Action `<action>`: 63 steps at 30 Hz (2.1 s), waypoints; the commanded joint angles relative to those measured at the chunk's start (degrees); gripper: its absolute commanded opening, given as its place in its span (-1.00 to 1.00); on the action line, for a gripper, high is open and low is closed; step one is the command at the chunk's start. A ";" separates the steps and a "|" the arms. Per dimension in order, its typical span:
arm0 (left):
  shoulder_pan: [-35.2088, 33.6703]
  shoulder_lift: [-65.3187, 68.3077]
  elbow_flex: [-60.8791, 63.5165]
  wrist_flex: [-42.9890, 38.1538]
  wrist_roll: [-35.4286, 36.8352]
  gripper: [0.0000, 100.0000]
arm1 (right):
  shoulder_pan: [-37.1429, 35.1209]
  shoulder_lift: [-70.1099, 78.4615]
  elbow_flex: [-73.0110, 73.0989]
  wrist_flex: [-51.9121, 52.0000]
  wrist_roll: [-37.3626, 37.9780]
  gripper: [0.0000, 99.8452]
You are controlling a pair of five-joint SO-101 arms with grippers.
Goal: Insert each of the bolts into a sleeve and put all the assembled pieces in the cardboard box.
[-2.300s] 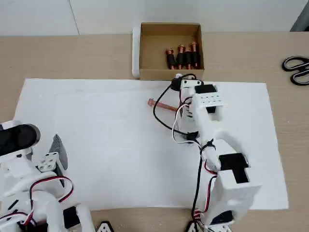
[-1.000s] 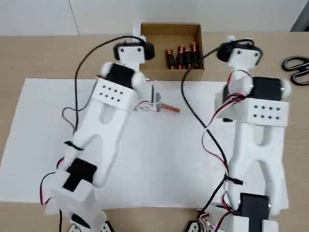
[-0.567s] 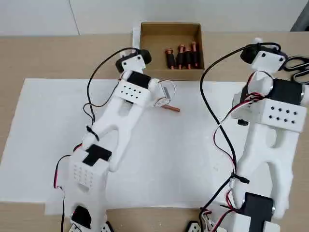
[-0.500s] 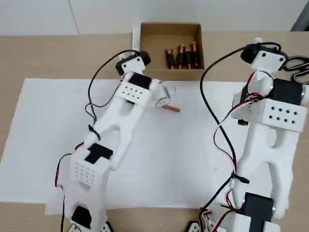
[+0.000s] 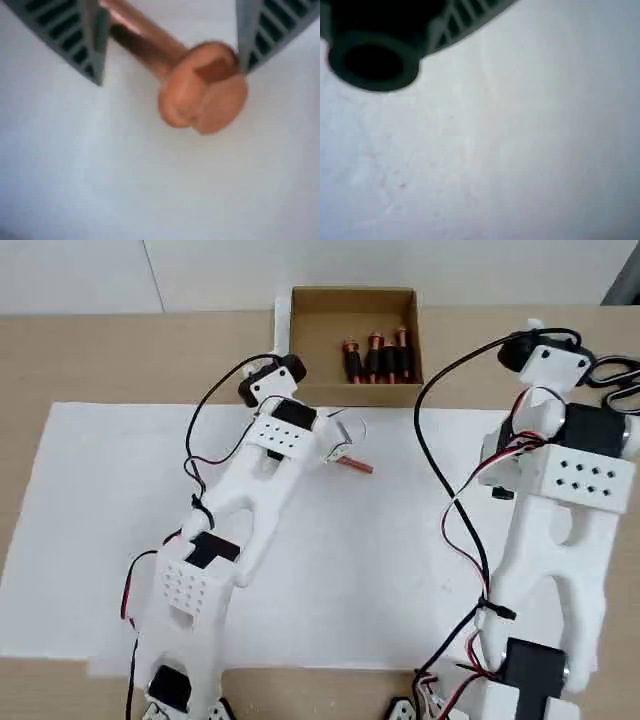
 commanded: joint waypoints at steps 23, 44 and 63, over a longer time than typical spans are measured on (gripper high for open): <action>2.73 -0.35 -34.24 29.98 -21.19 -0.99 | 0.22 -2.95 0.18 -0.04 0.00 -0.99; -4.84 -0.09 -16.48 32.35 -60.04 -0.97 | 0.22 -2.95 1.23 0.40 0.00 -0.99; -4.84 5.80 -15.96 31.47 -60.13 -0.83 | 0.57 -2.95 3.60 0.13 0.18 -0.99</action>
